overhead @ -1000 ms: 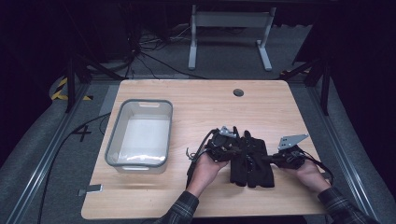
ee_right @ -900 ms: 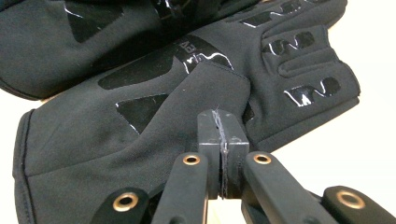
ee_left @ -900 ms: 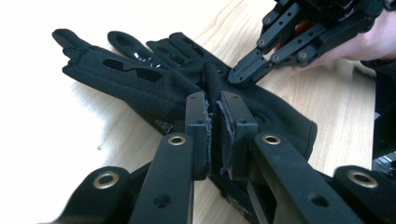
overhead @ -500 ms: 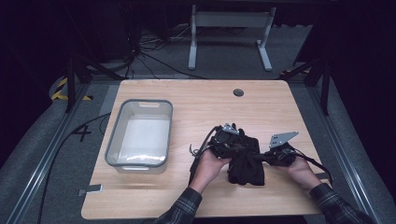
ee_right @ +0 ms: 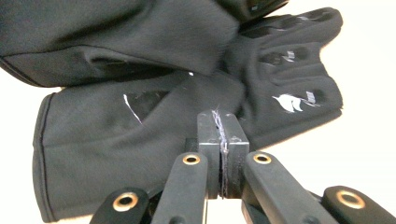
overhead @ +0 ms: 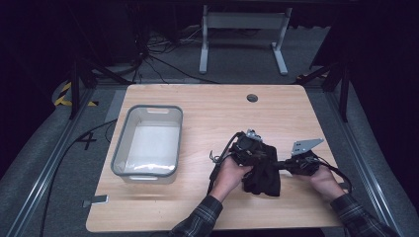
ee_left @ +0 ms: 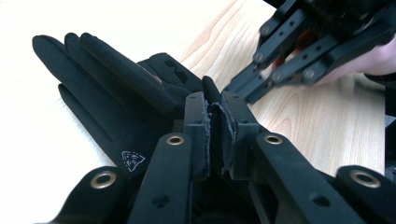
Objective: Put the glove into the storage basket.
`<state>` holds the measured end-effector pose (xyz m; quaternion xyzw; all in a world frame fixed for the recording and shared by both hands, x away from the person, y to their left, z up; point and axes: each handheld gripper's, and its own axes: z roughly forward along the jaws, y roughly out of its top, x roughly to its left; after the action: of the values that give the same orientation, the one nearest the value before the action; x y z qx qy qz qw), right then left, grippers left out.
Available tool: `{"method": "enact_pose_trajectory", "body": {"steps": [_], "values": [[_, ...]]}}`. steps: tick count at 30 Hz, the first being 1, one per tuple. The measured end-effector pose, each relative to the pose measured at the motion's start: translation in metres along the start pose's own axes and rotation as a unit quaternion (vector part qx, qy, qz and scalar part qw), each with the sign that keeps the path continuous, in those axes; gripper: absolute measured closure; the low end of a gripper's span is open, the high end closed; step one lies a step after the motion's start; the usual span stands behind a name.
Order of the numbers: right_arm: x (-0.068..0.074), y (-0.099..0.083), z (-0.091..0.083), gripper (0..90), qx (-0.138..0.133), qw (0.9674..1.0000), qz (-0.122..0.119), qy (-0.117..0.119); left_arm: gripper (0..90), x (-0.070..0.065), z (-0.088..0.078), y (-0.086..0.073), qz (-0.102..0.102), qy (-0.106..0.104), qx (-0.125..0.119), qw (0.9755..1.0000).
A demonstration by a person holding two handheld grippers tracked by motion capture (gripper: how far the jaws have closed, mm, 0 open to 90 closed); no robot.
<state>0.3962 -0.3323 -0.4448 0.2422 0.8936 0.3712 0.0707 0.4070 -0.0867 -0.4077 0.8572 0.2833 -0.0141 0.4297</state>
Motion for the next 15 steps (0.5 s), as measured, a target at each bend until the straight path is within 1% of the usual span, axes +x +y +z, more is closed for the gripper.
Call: {"method": "enact_pose_trajectory", "body": {"steps": [2, 3, 5, 6, 8, 10, 15], "values": [[-0.002, -0.002, -0.003, 90.0, -0.001, 1.0000, 0.002, -0.003, 81.6, -0.001, 0.002, 0.001, 0.002, 0.000, 0.002, 1.0000], [-0.004, -0.005, -0.006, 90.0, 0.000, 0.9999, 0.007, -0.007, 81.6, -0.002, 0.003, 0.002, 0.002, 0.001, 0.003, 1.0000], [-0.006, -0.009, -0.008, 90.0, 0.006, 0.9998, 0.010, -0.014, 81.6, -0.003, 0.006, 0.003, 0.005, 0.001, 0.007, 1.0000], [-0.008, -0.011, -0.008, 90.0, 0.007, 0.9998, 0.015, -0.011, 81.6, -0.004, 0.007, 0.003, 0.007, 0.000, 0.008, 0.9999], [-0.008, -0.013, -0.004, 90.0, 0.015, 0.9998, 0.011, -0.009, 81.2, -0.005, 0.010, 0.004, 0.006, -0.002, 0.005, 1.0000], [-0.007, -0.012, -0.001, 90.0, 0.020, 0.9998, 0.008, -0.007, 81.1, -0.006, 0.013, 0.005, 0.008, -0.004, 0.007, 0.9999], [-0.007, -0.012, 0.000, 90.0, 0.021, 0.9997, 0.008, -0.005, 80.6, -0.010, 0.020, 0.007, 0.012, -0.009, 0.011, 0.9998]]}}
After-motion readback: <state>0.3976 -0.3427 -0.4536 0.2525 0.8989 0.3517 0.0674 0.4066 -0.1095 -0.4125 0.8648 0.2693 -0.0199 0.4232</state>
